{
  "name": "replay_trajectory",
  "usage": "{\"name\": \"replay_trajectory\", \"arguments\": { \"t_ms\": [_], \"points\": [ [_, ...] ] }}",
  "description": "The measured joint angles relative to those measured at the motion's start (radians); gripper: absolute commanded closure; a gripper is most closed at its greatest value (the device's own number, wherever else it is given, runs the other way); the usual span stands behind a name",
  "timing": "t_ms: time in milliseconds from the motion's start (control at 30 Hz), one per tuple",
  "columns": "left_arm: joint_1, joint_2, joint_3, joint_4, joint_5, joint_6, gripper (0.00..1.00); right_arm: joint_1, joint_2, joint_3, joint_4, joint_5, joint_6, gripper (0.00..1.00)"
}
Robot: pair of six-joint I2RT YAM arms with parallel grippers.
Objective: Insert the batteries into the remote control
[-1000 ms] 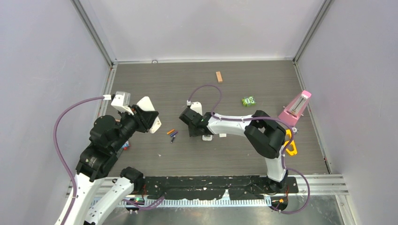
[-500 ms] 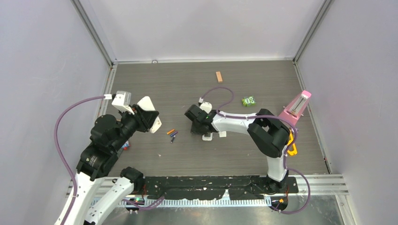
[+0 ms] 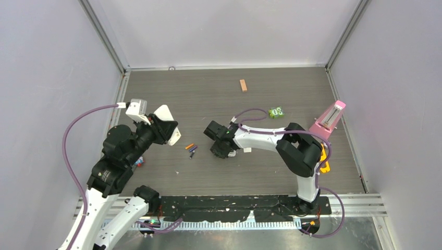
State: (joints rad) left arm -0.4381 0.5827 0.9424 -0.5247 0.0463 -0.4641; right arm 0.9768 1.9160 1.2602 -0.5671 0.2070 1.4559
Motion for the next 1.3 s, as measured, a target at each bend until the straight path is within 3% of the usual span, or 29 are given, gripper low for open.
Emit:
{"name": "replay_trajectory", "arguments": {
  "t_ms": [33, 100, 167, 300, 433, 600, 700, 933, 1133, 1300],
  "points": [
    [0.0, 0.001, 0.0, 0.003, 0.0, 0.0, 1.0, 0.003, 0.0, 0.003, -0.003, 0.0, 0.017, 0.47],
    [0.0, 0.003, -0.001, 0.007, 0.0, 0.0, 1.0, 0.004, 0.0, 0.013, -0.009, 0.002, 0.028, 0.33],
    [0.0, 0.005, -0.001, 0.009, 0.0, 0.001, 1.0, 0.006, -0.001, 0.021, -0.011, 0.017, 0.024, 0.26],
    [0.0, 0.009, -0.001, 0.011, 0.0, 0.001, 1.0, 0.009, -0.032, 0.005, -0.003, 0.061, -0.034, 0.21],
    [0.0, 0.01, -0.006, 0.011, 0.0, 0.002, 1.0, 0.008, -0.141, -0.068, 0.059, 0.091, -0.168, 0.24],
    [0.0, 0.023, -0.006, 0.003, 0.012, 0.008, 1.0, -0.004, -0.332, -0.163, 0.252, 0.082, -0.557, 0.2],
    [0.0, 0.038, -0.006, -0.013, 0.032, 0.019, 1.0, -0.014, -0.421, -0.218, 0.376, -0.006, -0.911, 0.2],
    [0.014, 0.098, 0.025, -0.103, 0.13, 0.025, 1.0, -0.016, -0.377, -0.212, 0.354, -0.243, -1.582, 0.22],
    [0.077, 0.15, 0.073, -0.146, 0.215, 0.019, 1.0, -0.016, -0.262, -0.208, 0.279, -0.285, -1.97, 0.21],
    [0.202, 0.19, 0.076, -0.172, 0.266, -0.003, 1.0, -0.016, -0.243, -0.215, 0.294, -0.299, -2.128, 0.25]
  ]
}}
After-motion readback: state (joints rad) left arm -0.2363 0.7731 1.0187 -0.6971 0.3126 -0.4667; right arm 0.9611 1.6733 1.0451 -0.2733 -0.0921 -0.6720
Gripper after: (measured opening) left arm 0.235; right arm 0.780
